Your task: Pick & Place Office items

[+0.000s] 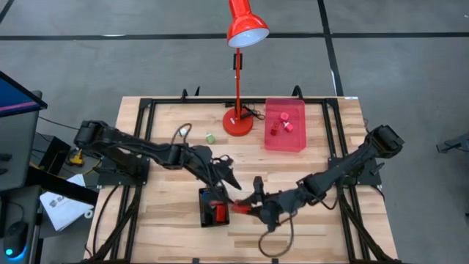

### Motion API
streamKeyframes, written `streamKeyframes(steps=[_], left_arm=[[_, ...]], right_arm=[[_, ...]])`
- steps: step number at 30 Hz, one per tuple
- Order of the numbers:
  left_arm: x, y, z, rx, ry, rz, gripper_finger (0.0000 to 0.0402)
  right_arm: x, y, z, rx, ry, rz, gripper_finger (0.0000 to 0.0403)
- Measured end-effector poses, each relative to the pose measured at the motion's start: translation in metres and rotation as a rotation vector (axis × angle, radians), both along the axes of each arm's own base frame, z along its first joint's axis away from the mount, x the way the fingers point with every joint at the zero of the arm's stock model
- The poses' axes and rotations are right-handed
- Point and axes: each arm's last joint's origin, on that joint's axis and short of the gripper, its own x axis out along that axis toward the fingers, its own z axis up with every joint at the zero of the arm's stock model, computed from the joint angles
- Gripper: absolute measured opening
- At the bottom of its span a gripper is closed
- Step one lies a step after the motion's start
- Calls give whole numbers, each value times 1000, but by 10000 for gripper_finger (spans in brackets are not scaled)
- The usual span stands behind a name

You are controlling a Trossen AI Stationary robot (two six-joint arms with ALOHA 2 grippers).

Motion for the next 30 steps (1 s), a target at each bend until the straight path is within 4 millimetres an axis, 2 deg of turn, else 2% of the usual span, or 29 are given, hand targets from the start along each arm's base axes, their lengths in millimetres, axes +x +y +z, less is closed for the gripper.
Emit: streamKeyframes(steps=[6,9,12,16,19,24,30], left_arm=[[-41,12,30,131,54,170,284],[-68,18,30,232,162,316,281],[-90,17,17,220,129,379,278],[-111,16,-16,170,-11,410,278],[-119,22,-39,156,-110,485,278],[-129,26,-62,129,-288,501,278],[-135,28,-52,125,-379,496,273]], right_arm=[[-14,12,-3,-40,35,-92,113],[-31,13,-1,-6,100,-171,113],[-51,8,4,97,153,-242,113],[-75,-8,5,185,110,-373,112],[-90,-34,3,221,24,-618,112],[-115,-102,-7,401,-56,-1044,112],[-137,-169,-19,587,-170,-1386,112]])
